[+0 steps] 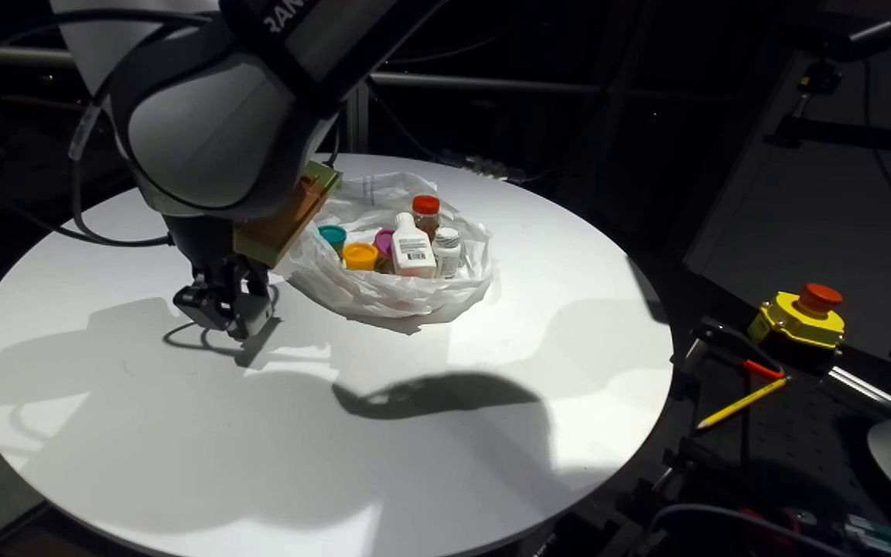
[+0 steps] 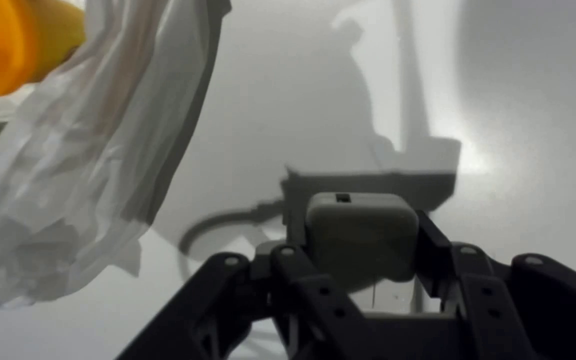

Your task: Pick up all the objects from the table and put them on the plastic

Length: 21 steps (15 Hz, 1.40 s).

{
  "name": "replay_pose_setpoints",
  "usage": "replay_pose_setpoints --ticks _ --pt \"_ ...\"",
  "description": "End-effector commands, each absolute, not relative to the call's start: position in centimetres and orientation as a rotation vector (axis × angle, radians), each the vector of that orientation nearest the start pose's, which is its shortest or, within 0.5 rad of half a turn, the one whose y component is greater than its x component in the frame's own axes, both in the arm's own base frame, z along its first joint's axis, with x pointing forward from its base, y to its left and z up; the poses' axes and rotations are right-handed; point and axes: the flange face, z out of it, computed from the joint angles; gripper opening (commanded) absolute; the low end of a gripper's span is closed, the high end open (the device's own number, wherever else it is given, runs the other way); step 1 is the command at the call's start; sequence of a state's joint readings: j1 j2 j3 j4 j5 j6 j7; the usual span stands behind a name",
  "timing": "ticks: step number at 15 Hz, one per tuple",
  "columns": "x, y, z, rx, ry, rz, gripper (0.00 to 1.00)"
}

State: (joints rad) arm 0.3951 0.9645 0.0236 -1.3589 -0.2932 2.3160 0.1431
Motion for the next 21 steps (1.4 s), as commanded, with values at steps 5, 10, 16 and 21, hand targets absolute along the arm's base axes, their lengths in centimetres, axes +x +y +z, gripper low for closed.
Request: replay_pose_setpoints --ticks 5,10,16,21 --pt "69.2 22.8 24.5 -3.426 -0.324 -0.407 0.27" --pt "70.4 12.7 22.7 -3.528 0.128 -0.335 0.27" --pt "70.0 7.5 22.1 -3.524 0.308 -0.247 0.84" --pt "68.0 9.5 29.8 -3.458 0.392 -0.356 1.00"
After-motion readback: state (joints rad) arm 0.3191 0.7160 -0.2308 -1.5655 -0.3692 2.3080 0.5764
